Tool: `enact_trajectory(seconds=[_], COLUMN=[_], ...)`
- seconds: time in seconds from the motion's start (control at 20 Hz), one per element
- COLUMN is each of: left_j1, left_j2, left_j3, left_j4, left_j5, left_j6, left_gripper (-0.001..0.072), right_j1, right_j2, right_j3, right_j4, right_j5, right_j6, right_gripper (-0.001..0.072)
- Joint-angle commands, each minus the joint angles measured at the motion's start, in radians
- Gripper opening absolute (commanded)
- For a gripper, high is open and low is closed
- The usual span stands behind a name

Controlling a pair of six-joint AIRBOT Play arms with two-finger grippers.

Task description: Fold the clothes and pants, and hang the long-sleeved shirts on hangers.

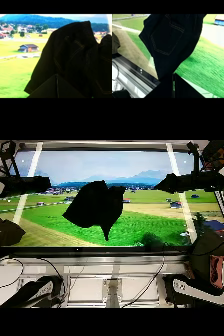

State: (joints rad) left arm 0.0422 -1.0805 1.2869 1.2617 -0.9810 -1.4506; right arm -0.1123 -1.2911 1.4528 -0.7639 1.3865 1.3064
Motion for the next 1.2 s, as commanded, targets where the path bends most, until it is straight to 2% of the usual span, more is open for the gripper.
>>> enact_trajectory(seconds=[0.0, 0.3, 0.85, 1.15], left_j1=[0.001, 0.001, 0.001, 0.039], left_j2=[0.0, 0.0, -0.048, -0.047], left_j3=[0.001, 0.001, -0.038, -0.204], left_j4=[0.0, -0.063, -0.058, 0.038], left_j5=[0.0, 0.002, 0.006, 0.001], left_j6=[0.0, 0.0, 0.019, 0.026], left_gripper=[0.0012, 0.0011, 0.0011, 0.001], right_j1=[0.001, 0.001, 0.001, 0.001], right_j2=[0.001, 0.001, 0.001, 0.001], right_j3=[0.0, 0.0, 0.0, 0.0], right_j4=[0.0, 0.0, 0.0, 0.004], right_j5=[0.0, 0.0, 0.0, 0.0], right_j6=[0.0, 0.0, 0.0, 0.001], right_gripper=[0.0036, 0.0036, 0.0037, 0.0037])
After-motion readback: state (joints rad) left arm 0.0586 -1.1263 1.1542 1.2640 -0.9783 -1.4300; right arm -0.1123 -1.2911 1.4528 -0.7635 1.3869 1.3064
